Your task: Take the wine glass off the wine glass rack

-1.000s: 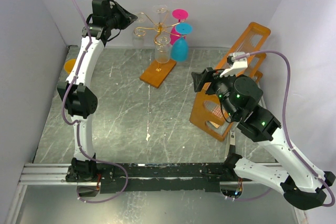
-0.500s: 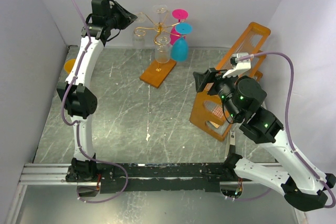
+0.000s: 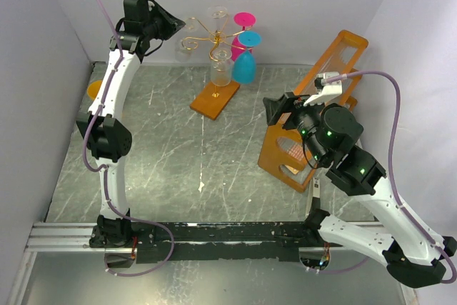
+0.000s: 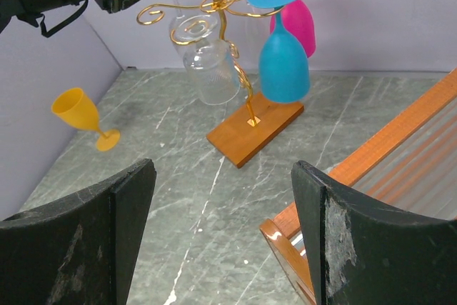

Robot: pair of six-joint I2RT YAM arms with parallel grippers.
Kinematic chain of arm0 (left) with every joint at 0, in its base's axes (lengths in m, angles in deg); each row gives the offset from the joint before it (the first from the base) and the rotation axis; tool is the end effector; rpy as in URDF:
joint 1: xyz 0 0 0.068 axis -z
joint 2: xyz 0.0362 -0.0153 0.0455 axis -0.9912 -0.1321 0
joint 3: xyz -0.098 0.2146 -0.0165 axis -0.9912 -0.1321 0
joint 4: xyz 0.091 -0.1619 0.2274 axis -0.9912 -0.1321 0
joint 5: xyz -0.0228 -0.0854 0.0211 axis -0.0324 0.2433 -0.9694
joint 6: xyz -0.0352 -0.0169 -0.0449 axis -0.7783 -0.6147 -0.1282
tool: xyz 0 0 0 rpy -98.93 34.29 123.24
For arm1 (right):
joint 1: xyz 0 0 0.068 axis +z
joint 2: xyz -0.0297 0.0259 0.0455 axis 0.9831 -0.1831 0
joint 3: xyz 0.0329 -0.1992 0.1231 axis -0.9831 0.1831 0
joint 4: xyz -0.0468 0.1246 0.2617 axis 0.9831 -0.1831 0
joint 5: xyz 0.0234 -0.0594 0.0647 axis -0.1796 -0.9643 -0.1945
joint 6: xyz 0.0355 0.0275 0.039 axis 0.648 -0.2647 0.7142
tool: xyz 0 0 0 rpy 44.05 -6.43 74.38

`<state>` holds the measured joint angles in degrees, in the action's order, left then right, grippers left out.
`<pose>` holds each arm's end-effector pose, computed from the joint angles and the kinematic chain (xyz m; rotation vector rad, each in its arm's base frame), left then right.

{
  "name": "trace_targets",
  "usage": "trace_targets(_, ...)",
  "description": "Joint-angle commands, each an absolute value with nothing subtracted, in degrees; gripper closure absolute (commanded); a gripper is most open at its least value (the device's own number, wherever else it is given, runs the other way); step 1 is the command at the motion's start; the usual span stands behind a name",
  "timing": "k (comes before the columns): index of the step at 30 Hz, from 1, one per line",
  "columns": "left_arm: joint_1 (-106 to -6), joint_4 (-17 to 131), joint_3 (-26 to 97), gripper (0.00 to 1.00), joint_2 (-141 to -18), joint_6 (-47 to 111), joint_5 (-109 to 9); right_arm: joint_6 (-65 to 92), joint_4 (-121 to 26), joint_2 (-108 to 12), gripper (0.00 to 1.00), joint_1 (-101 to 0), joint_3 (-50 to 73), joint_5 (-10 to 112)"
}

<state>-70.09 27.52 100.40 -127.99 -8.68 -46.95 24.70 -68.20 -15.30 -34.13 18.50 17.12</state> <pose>0.5033 -0.1188 0.3943 -0.5078 1.8584 -0.9580 0.1702 0.1449 0.4349 -0.0243 1.6050 0.4978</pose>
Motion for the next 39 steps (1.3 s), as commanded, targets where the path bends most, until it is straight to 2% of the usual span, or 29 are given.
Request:
trace_targets(1,-69.6,26.2,102.5,0.82,-125.4,-7.3,-47.9,25.5,-68.2,-14.8,0.23,-34.4,17.2,16.8)
trace_targets(15,-69.7,29.4,100.4,0.93,-123.4,-11.6,-44.6,25.5,-67.9,-15.0,0.23,-34.4,17.6,16.9)
trace_targets(21,-69.7,33.5,99.8,0.93,-124.5,-16.9,-41.6,25.4,-67.7,-14.9,0.23,-34.4,17.8,16.5)
trace_targets(39,-72.6,37.0,100.2,0.93,-125.3,-22.2,-44.1,24.2,-67.5,-15.0,0.23,-34.4,17.4,15.6)
